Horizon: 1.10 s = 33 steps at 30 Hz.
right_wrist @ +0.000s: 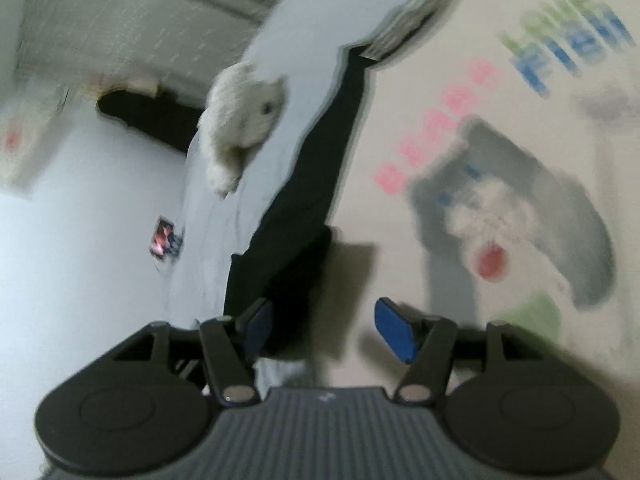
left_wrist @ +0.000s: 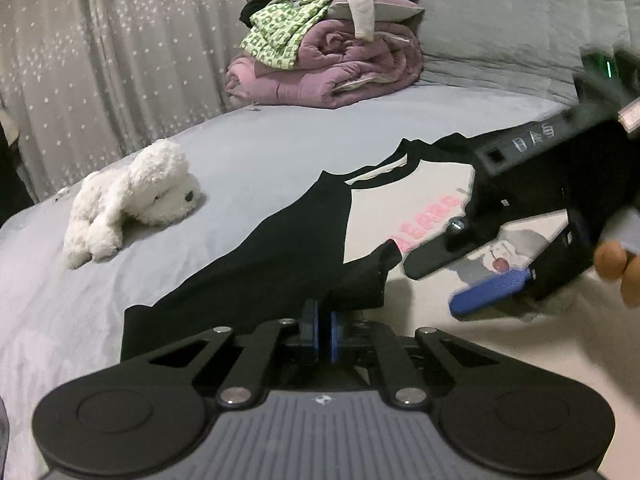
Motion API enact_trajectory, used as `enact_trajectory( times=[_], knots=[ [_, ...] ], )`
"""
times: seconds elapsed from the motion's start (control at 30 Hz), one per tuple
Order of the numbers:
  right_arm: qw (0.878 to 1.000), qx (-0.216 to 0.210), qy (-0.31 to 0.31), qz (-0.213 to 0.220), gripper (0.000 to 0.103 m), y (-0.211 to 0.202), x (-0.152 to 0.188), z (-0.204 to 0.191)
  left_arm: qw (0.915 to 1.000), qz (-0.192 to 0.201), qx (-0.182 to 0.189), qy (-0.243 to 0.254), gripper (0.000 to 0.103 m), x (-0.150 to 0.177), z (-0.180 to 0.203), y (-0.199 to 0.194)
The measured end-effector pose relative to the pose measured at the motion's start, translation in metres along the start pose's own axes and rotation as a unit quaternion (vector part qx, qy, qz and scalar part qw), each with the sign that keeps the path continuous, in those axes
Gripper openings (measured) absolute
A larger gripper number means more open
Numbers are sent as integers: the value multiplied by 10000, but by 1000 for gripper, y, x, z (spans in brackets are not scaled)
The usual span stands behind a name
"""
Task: Fold clothes
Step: 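Grasp the black sleeve with the right gripper while the left gripper opens and releases it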
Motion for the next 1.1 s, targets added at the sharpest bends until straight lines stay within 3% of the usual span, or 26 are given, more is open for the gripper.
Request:
enact_trajectory(
  times=[0.2, 0.57, 0.73, 0.9, 1.1],
  knots=[
    [9988, -350, 288, 168, 57, 4, -9, -2, 9999, -92, 22, 100, 6, 2, 4, 3],
    [9979, -419, 478, 155, 56, 43, 3, -13, 9987, -156, 167, 446, 7, 7, 17, 1],
    [9999, 124, 31, 13, 40, 56, 1, -22, 9981, -176, 165, 559, 7, 8, 21, 1],
    [9990, 395, -198, -84, 12, 63, 4, -21, 9977, -201, 158, 629, 8, 10, 23, 1],
    [9979, 478, -430, -27, 8, 57, 4, -26, 9971, -131, 129, 745, 8, 9, 28, 0]
  ],
)
Point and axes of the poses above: each gripper's, at about its wrist camera, not at the fingertips, and y roughly the way its jaws point, z to its right, x to its underside, the point moved 5 cm from there along y, roughly the way its jaws point, and after that the axes turned 10 degrees about -x, right-handed, at the moved point
